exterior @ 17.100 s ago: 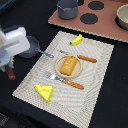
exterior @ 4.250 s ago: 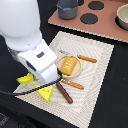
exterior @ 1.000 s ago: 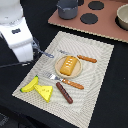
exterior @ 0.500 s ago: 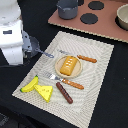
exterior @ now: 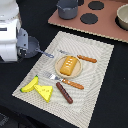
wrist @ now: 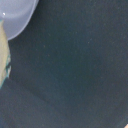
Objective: Interact with the objects in diverse but meaningful ways.
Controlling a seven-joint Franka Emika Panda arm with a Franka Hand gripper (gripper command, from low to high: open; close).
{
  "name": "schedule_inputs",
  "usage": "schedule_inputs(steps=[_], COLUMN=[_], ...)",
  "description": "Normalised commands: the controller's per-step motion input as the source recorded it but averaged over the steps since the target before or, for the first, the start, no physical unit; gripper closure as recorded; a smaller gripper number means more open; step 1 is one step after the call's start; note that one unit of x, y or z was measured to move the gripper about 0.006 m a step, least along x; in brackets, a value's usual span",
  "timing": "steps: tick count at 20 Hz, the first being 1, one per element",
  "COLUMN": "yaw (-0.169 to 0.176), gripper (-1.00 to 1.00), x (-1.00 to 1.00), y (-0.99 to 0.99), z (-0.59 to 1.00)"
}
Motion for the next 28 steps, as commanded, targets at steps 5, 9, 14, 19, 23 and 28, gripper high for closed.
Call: schedule_inputs(steps=[5,9,14,19,23,28], yaw=[-0.168,-0.132,-0.066,-0.057,-0.102,-0.105], gripper=[-1.0,-1.0,-1.0,-1.0,-1.0,-1.0], x=[-0.46,-0.43,-0.31,-0.23,-0.21,-0.24], y=[0.17,0.17,0.25,0.3,0.35,0.29], z=[-0.13,-0.15,-0.2,-0.27,-0.16,-0.15])
